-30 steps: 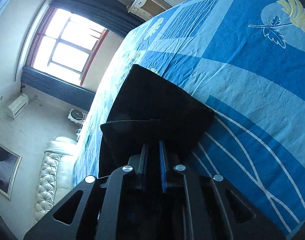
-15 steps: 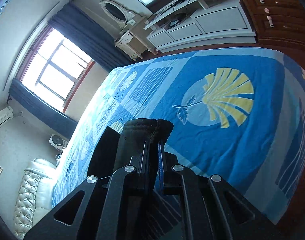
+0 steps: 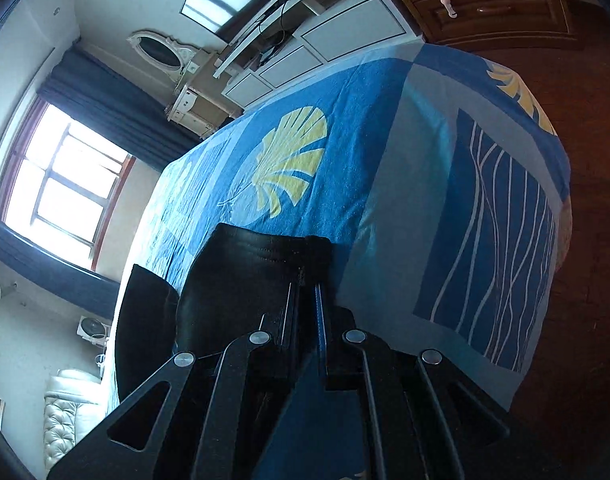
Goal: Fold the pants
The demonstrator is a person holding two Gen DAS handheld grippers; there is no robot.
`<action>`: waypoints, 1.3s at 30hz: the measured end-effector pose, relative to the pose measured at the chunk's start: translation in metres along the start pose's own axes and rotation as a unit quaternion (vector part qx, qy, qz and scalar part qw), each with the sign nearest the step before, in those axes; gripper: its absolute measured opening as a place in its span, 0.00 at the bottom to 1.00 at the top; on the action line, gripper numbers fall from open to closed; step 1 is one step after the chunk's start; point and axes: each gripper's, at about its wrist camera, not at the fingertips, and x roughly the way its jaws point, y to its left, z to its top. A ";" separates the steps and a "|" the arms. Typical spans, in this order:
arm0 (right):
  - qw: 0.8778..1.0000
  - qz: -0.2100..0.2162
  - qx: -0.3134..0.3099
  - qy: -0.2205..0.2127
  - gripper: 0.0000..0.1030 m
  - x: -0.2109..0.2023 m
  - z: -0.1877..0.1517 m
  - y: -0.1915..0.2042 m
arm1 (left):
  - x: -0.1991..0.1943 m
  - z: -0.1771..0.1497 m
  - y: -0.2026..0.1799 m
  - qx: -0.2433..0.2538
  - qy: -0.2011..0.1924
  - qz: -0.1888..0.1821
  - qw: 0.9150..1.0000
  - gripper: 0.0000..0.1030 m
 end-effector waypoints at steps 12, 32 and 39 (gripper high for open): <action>0.996 0.073 0.036 0.027 0.39 0.008 -0.005 0.072 | -0.001 -0.002 0.001 0.002 -0.003 -0.006 1.000 0.93; 0.985 0.064 -0.110 0.116 0.07 0.112 -0.070 0.250 | -0.001 -0.004 0.002 -0.002 -0.013 -0.007 1.000 0.94; 0.990 0.117 -0.062 0.057 0.06 0.019 -0.041 0.162 | 0.000 -0.004 0.002 -0.003 -0.012 -0.008 1.000 0.94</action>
